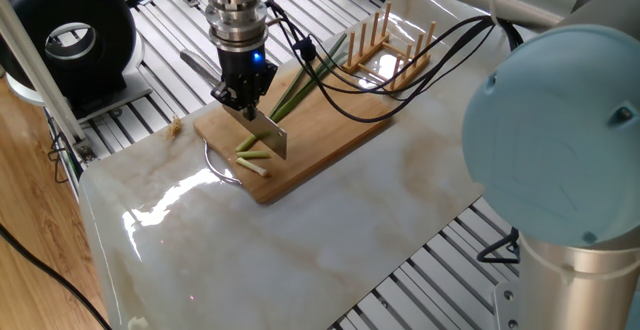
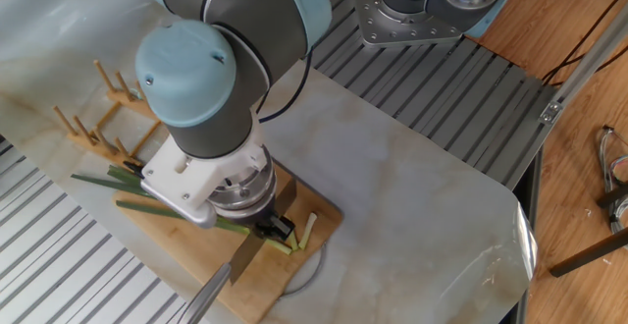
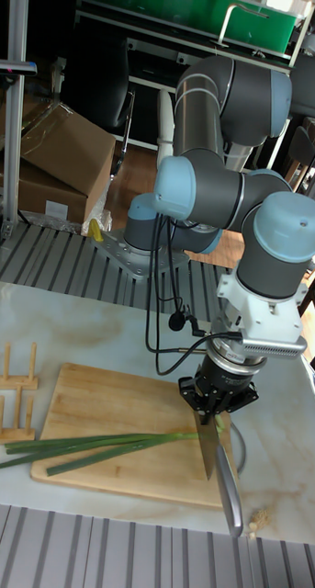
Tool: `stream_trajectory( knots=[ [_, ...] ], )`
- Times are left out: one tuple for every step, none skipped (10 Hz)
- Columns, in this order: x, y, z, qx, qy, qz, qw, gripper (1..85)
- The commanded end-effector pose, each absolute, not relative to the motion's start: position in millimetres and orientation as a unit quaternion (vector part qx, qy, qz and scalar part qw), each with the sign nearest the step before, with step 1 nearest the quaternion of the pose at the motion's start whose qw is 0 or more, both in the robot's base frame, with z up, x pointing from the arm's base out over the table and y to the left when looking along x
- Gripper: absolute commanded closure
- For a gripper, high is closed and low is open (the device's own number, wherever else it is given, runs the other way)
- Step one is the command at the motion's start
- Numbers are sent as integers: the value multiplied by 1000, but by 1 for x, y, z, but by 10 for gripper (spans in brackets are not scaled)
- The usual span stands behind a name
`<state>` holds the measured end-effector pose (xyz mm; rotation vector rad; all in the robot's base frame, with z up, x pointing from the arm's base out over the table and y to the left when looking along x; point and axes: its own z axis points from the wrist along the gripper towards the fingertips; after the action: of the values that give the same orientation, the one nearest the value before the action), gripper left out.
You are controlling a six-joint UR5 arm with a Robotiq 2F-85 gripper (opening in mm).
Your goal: Chop the green garlic
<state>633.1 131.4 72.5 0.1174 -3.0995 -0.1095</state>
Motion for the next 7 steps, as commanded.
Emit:
stream_trajectory(
  knots=[
    [635, 135, 73, 32, -998, -43, 15, 843],
    [635, 131, 74, 31, -999, -36, 15, 843],
    [636, 127, 74, 31, -999, -29, 14, 843],
    [637, 126, 75, 30, -999, -28, 13, 843],
    [640, 128, 74, 28, -999, -31, 6, 843],
    [640, 130, 72, 26, -999, -33, 6, 843],
    [640, 130, 70, 26, -999, -31, 6, 843]
  ],
)
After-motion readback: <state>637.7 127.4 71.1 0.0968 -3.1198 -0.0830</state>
